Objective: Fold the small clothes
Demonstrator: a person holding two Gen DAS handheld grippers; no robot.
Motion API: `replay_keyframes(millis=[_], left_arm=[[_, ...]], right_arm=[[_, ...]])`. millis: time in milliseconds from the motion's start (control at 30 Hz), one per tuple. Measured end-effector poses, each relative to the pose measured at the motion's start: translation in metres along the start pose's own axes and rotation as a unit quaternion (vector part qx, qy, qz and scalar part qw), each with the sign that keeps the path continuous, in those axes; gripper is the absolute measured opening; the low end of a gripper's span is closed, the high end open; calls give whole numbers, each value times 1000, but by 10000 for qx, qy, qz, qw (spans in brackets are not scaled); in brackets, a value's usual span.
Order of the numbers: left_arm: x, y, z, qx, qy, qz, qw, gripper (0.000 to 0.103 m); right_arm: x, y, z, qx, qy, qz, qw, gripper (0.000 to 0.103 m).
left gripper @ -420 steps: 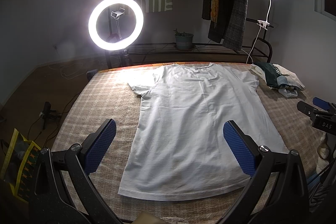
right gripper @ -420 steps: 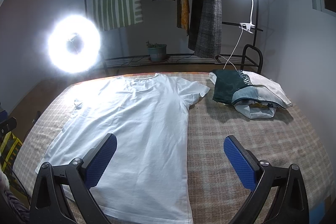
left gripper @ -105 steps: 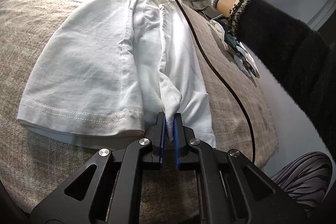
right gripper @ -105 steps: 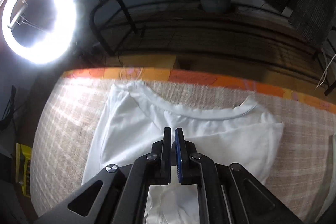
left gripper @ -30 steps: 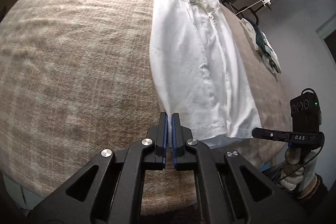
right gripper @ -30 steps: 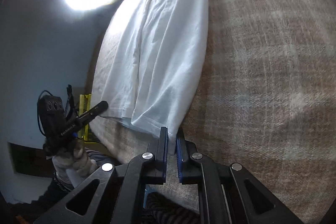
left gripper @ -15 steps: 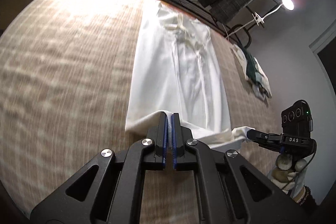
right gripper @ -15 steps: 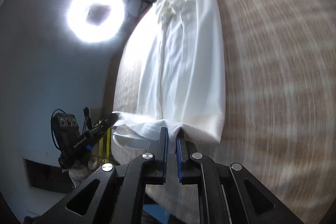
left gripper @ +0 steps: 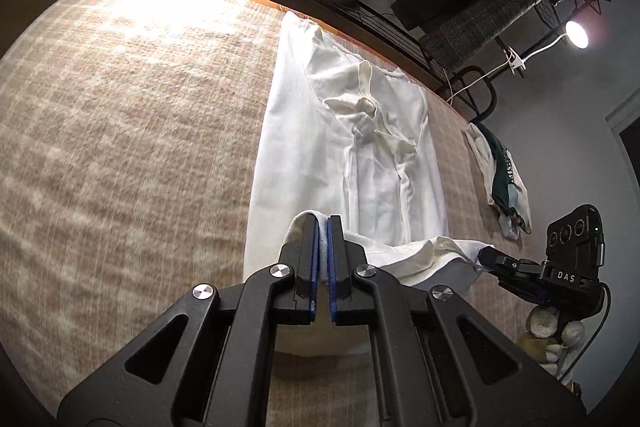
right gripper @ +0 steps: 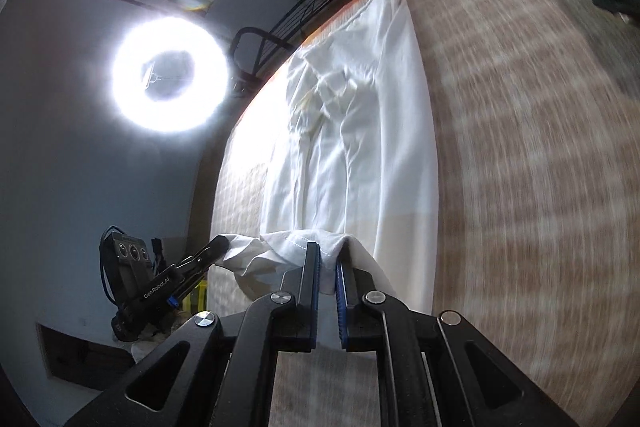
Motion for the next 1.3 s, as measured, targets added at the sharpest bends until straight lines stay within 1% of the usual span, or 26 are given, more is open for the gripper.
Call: replay_keyframes(millis=[67,133,200,300,567,633,667,700,733,767,800,867,933,967,1000,1033,1067,1133,1200,1300], left_arm=[[0,-7,-7,0,6,12,10000,1],[-1,-14,-12,-10,8,15,10000,1],[-2,-21,-19,-34,-56,-32,10000,1],[2,-28,-31,-15,-144,3,9999,1],[12,-33,-53,61,-321,46,9995,1],[11,-35,-54,63,-349,-17,9994,6],[10,-36,-53,34,-381,-49,9993,17],[10,-38,-49,-49,-427,-71,9991,33],[10,-40,-45,-158,-431,-65,9989,40],[11,-42,-39,-287,-416,-46,9987,44],[11,-45,-33,-365,-401,-65,9985,44],[9,-46,-26,-329,-323,-245,9986,44],[7,-43,-22,-229,-314,-457,9982,44],[6,-40,-22,-144,-348,-577,9976,39],[5,-35,-22,-33,-374,-695,9969,28],[4,-30,-23,65,-374,-774,9963,24],[4,-25,-24,154,-370,-857,9955,21],[1,-16,-30,308,-403,-1041,9933,21],[-3,-10,-39,457,-407,-1168,9913,21],[-11,-8,-53,568,-331,-1224,9903,21]], right_arm=[[1,-11,-8,-41,77,-3,10000,5],[0,-23,-25,-82,129,-68,9999,5],[-6,-28,-28,-107,101,-203,9997,5],[-11,-38,-36,-138,189,-230,9995,5],[-22,-57,-61,-76,416,-266,9988,5],[-19,-61,-65,-68,508,-180,9985,11],[-18,-63,-66,-69,530,-144,9985,13],[-16,-65,-65,-93,560,-91,9983,23],[-15,-66,-61,-150,586,-44,9982,31],[-11,-68,-57,-252,628,49,9977,31],[-7,-70,-53,-296,640,149,9974,31],[1,-69,-47,-312,552,373,9973,30],[10,-64,-45,-207,449,666,9966,25],[14,-61,-46,-136,445,811,9956,25],[18,-56,-49,-27,454,975,9942,22],[20,-51,-53,89,490,1118,9925,20],[19,-46,-58,211,544,1210,9909,20],[16,-39,-68,422,651,1297,9885,18],[11,-34,-74,550,669,1303,9877,18],[8,-37,-83,540,647,1241,9887,18]])
Point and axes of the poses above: each gripper's, at about its wrist camera, not at the fingertips, and z roughly against the way its jaws point, x to its left, y to its underside, the point moved 3 cm from there along -z, roughly the way its jaws point, and after that the axes turned 2 degrees about -x, right-handed, at the moved point
